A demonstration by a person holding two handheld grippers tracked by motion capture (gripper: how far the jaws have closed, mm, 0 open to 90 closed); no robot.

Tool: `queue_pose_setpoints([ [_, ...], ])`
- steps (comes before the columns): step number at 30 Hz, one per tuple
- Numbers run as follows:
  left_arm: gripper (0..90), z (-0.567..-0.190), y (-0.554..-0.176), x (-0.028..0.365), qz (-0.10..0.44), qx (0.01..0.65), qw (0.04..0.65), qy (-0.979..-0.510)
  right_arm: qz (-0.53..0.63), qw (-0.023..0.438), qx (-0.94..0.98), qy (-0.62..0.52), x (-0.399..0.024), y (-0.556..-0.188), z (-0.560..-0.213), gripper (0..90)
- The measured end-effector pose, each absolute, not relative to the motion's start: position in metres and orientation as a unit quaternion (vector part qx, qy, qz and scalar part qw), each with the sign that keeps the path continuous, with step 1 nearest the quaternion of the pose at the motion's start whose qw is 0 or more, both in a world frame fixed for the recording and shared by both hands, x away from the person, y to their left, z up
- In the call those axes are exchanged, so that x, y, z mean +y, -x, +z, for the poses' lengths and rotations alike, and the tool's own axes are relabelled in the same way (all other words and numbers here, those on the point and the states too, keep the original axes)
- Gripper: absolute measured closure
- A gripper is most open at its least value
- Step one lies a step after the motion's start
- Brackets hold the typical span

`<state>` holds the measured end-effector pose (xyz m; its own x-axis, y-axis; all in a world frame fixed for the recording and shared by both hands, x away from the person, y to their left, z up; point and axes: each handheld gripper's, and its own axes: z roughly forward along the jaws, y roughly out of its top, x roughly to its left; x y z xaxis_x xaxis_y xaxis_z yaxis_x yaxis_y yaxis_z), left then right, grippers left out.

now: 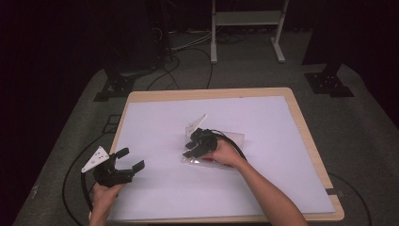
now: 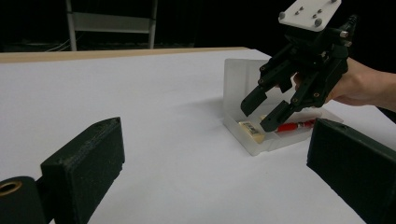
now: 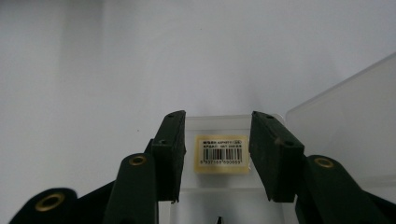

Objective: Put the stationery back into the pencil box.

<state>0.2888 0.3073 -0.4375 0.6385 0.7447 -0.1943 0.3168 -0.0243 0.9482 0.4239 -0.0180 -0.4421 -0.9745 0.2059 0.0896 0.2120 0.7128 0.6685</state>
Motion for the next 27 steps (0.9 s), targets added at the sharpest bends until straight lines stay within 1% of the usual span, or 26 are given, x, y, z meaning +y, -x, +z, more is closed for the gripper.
queue_pose_setpoints([
  [16,3.5,-0.44,-0.29,0.301,0.177,0.383,0.579,-0.697,-0.379,-0.007,-0.919,0.11,-0.036,-0.413,-0.425,52.1],
  [27,3.6,-0.438,-0.288,0.304,0.181,0.384,0.581,-0.694,-0.385,-0.013,-0.917,0.104,-0.05,-0.4,-0.418,50.1],
])
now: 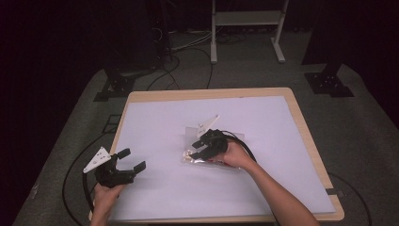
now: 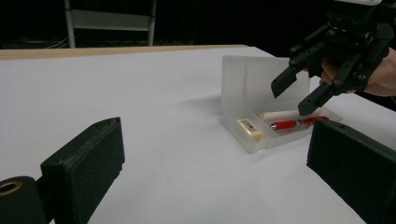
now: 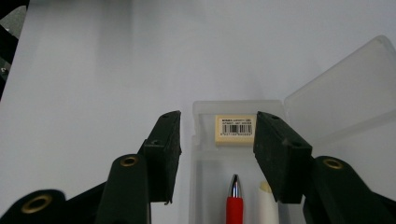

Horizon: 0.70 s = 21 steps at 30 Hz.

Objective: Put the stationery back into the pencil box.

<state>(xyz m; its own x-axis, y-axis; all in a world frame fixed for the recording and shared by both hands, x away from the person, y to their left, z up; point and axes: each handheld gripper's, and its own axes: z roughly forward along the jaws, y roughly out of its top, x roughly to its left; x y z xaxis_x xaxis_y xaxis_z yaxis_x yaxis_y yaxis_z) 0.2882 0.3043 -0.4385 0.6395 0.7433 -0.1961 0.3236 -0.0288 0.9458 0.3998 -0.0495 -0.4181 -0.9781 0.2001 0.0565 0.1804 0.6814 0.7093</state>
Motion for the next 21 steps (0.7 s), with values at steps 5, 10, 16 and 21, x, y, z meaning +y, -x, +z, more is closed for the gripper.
queue_pose_setpoints([
  [5,3.5,-0.44,-0.288,0.303,0.178,0.383,0.577,-0.699,0.385,0.018,0.917,-0.101,-0.057,-0.396,-0.412,49.6],
  [10,3.5,-0.441,-0.288,0.302,0.177,0.381,0.578,-0.699,0.387,0.021,0.915,-0.109,-0.066,-0.393,-0.408,49.6],
  [16,3.5,-0.44,-0.288,0.303,0.178,0.383,0.579,-0.697,0.388,0.025,0.914,-0.114,-0.078,-0.392,-0.407,49.4],
  [21,3.6,-0.44,-0.288,0.302,0.178,0.381,0.578,-0.699,0.39,0.026,0.913,-0.118,-0.086,-0.391,-0.408,49.1],
])
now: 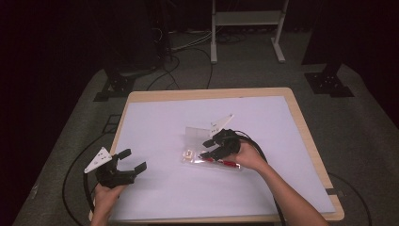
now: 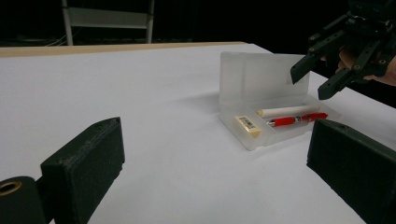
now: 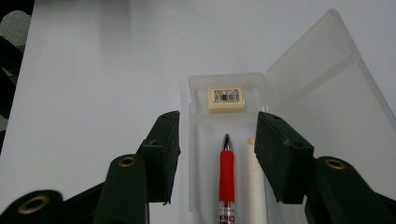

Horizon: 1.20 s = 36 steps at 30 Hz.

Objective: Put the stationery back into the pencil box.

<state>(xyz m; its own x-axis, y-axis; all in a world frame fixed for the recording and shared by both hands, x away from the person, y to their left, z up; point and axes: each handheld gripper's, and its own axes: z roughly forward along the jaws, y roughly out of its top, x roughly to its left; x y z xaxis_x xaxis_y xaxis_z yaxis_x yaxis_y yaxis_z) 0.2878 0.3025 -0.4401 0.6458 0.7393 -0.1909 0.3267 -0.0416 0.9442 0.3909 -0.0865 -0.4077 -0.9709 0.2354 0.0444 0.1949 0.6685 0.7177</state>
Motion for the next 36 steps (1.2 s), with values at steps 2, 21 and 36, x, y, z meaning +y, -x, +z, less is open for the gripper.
queue_pose_setpoints([
  [2,3.6,-0.44,-0.288,0.303,0.179,0.381,0.577,-0.699,0.392,0.025,0.912,-0.123,-0.09,-0.39,-0.408,48.9],
  [21,3.5,-0.441,-0.288,0.302,0.179,0.382,0.575,-0.701,0.393,0.035,0.907,-0.147,-0.125,-0.381,-0.403,48.2],
  [36,3.5,-0.441,-0.288,0.301,0.178,0.382,0.575,-0.701,0.398,0.042,0.903,-0.155,-0.146,-0.371,-0.401,48.1],
])
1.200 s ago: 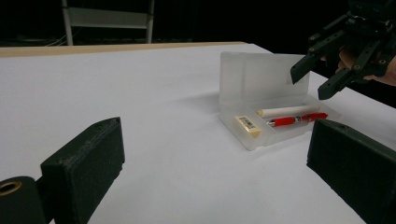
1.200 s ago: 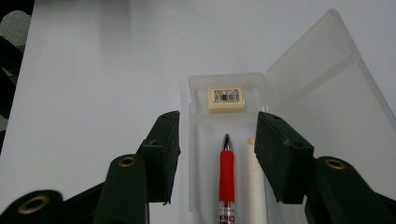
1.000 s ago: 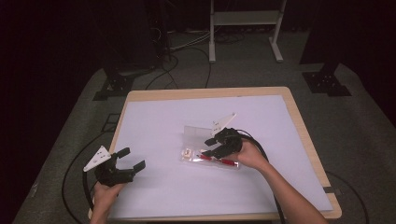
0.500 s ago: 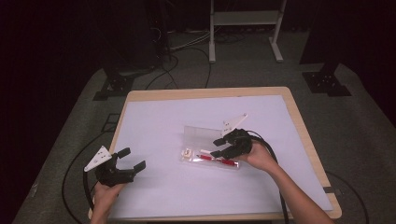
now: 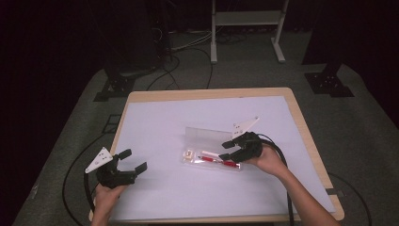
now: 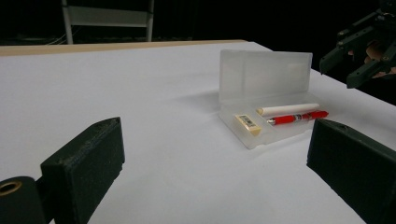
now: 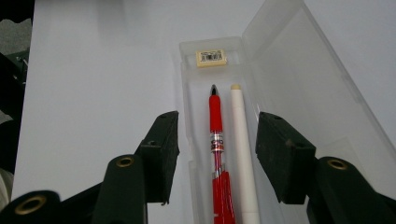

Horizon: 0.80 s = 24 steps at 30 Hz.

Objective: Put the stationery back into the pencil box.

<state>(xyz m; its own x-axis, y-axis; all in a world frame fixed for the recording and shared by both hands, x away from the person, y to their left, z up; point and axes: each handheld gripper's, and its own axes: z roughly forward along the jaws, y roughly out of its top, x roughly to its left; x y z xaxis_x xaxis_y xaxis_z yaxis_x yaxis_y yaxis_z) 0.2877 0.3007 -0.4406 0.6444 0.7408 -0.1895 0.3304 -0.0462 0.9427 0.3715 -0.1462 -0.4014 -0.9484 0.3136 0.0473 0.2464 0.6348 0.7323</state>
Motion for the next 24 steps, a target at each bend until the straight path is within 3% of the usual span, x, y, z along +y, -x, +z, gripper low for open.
queue_pose_setpoints([
  [24,3.5,-0.442,-0.288,0.299,0.177,0.381,0.571,-0.705,0.398,0.045,0.899,-0.179,-0.176,-0.355,-0.409,47.3],
])
